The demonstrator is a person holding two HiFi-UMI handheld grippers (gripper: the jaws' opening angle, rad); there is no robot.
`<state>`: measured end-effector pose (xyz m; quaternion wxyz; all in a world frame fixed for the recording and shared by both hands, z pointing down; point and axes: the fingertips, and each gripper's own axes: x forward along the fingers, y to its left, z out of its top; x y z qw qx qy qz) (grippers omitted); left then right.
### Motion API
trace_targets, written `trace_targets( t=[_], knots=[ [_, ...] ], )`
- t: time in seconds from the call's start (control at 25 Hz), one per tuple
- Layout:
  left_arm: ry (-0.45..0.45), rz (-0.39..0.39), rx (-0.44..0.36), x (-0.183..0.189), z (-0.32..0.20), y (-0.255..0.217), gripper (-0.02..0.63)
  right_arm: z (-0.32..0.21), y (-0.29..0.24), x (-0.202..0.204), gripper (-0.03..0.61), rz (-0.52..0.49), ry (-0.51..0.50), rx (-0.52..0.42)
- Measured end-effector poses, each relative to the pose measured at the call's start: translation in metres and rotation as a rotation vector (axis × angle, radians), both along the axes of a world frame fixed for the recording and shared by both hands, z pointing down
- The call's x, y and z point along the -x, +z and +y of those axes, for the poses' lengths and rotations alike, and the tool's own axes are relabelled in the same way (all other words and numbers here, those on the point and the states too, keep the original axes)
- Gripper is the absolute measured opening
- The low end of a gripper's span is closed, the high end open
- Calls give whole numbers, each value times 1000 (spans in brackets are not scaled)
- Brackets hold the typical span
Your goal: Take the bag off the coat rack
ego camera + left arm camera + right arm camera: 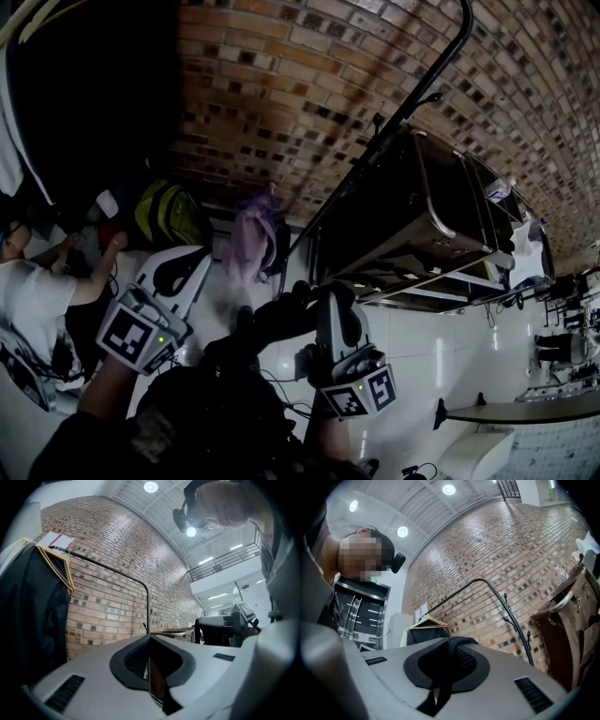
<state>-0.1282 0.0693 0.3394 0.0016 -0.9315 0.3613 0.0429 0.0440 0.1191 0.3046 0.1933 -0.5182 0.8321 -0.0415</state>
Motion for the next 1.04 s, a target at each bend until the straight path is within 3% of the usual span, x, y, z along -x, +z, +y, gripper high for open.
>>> trace_targets(
  t=[0.36,1.04],
  knots=[
    [41,17,7,2,27,-1,28,28,8,13,35,32,16,19],
    [51,29,6,-29,29,-2,28,16,25,-1,35,42,-22,69]
  ],
)
